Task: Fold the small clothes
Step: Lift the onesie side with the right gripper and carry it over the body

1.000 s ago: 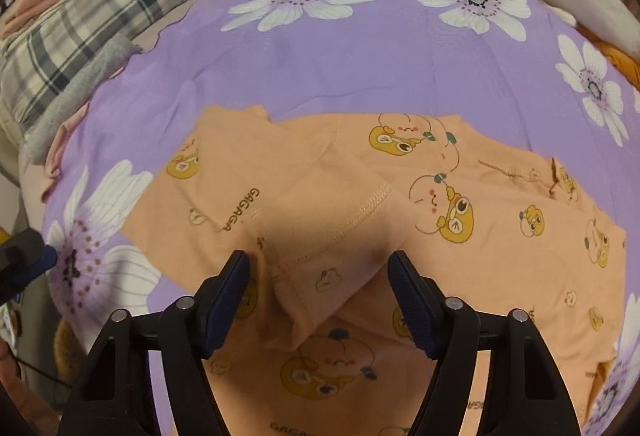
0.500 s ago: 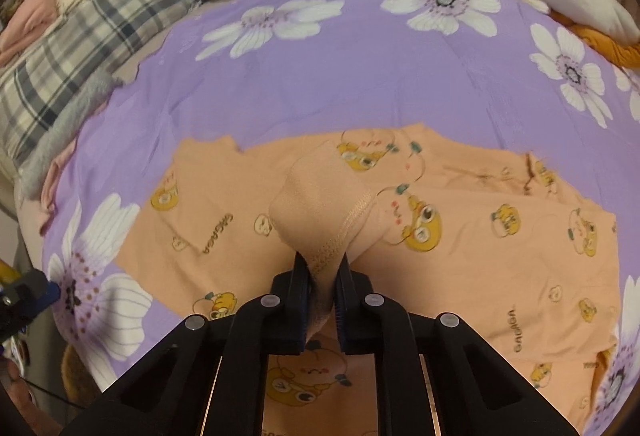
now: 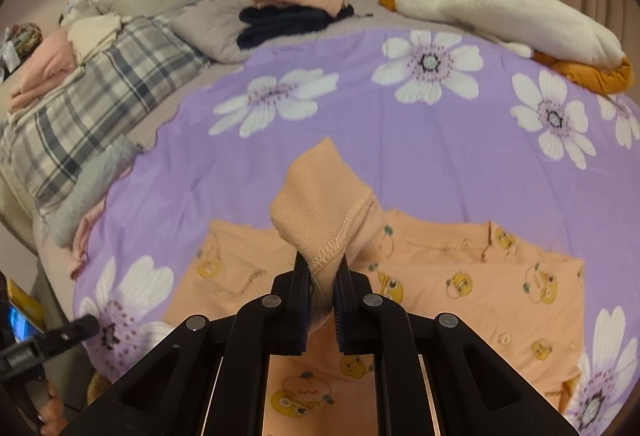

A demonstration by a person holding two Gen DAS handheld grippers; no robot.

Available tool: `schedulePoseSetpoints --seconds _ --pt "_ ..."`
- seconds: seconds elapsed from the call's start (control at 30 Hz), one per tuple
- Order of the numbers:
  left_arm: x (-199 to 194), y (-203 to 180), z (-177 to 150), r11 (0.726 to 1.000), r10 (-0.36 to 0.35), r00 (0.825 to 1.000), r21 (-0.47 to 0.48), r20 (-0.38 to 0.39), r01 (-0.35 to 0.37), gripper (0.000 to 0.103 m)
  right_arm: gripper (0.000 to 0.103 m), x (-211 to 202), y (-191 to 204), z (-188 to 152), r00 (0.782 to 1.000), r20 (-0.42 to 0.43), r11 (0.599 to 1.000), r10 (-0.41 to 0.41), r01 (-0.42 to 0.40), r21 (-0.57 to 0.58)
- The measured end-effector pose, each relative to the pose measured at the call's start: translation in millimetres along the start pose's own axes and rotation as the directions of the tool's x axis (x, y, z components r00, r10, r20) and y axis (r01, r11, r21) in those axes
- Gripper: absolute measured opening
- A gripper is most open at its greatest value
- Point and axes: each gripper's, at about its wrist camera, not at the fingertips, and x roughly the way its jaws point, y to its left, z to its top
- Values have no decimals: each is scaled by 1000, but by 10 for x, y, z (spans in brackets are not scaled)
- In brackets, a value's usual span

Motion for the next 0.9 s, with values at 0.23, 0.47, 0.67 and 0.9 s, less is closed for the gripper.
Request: schedulePoseSetpoints --seconds 0.23,0.47,0.67,0.9 --pt "98 -138 -11 999 17 1000 44 -21 -16 81 12 -216 -49 133 998 67 1000 0 0 -1" --pt "192 -264 -33 996 17 999 85 -40 -14 81 12 -429 -122 227 992 123 1000 -5 5 6" --pt "251 -347 -63 994 12 999 107 -53 -6 81 12 -551 -168 244 988 155 1000 -9 7 13" --pt "345 -418 -131 992 17 997 127 -76 -7 81 12 -613 -244 282 985 173 1000 -24 21 14"
